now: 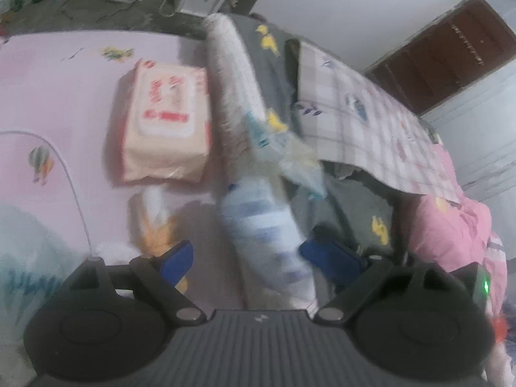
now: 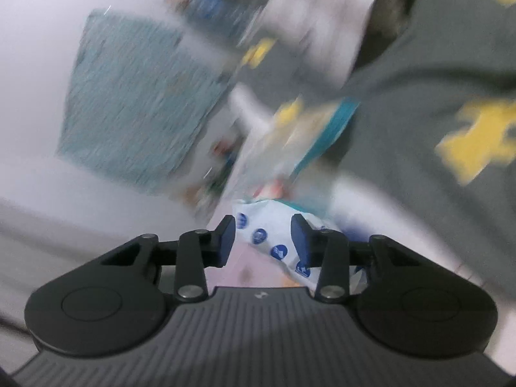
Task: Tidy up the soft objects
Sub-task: 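Reach the right tool to the blue-and-white wipes pack and grasp it, then carry the wipes pack into the cardboard box and open the right tool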
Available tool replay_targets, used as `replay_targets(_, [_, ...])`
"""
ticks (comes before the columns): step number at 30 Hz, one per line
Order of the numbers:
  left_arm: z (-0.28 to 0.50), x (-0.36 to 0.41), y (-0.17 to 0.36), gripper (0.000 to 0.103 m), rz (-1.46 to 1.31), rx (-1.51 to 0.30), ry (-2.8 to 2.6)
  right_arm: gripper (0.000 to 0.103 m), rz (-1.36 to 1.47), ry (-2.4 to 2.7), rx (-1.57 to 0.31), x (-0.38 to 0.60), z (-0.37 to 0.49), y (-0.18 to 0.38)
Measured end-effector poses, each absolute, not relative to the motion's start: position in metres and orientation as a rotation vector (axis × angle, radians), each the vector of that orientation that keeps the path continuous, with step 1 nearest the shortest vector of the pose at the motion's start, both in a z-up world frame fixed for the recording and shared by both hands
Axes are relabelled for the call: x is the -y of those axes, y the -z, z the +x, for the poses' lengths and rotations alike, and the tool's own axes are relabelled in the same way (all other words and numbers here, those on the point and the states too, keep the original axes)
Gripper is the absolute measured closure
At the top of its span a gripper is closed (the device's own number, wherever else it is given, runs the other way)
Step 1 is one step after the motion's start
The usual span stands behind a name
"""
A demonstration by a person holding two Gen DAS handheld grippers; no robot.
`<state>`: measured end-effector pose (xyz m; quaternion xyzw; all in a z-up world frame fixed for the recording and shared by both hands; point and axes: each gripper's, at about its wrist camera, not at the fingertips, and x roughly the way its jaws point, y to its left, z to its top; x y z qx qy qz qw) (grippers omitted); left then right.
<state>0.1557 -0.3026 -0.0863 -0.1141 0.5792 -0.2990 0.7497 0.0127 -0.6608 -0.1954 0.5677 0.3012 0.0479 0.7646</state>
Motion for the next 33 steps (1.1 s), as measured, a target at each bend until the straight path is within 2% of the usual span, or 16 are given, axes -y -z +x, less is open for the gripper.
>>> replay_targets(5, [0.144, 0.277, 0.100, 0.012, -0.216, -1.315, 0.573, 0.063, 1.183, -0.252, -0.825, 0.616, 0.016, 0.208])
replay_targets(13, [0.137, 0.286, 0.132, 0.018, -0.110, -1.349, 0.582, 0.040, 1.077, -0.145, -0.841, 0.636, 0.033, 0.215])
replay_targets(15, [0.135, 0.294, 0.137, 0.024, -0.065, -1.334, 0.603, 0.039, 1.008, -0.172, -0.871, 0.634, 0.049, 0.211])
replay_targets(17, [0.135, 0.306, 0.143, 0.036, 0.000, -1.327, 0.616, 0.037, 0.947, -0.197, -0.909, 0.627, 0.070, 0.210])
replay_targets(20, [0.135, 0.320, 0.151, 0.039, 0.070, -1.314, 0.627, 0.037, 0.882, -0.202, -0.976, 0.615, 0.095, 0.211])
replay_targets(27, [0.138, 0.341, 0.163, 0.054, 0.139, -1.329, 0.613, 0.037, 0.963, -0.156, -0.954, 0.622, 0.089, 0.211])
replay_targets(31, [0.139, 0.341, 0.163, 0.076, 0.110, -1.317, 0.592, 0.037, 0.989, -0.127, -0.961, 0.629, 0.070, 0.214])
replay_targets(33, [0.140, 0.337, 0.160, 0.081, 0.079, -1.304, 0.589, 0.037, 0.995, -0.117, -0.963, 0.630, 0.064, 0.218])
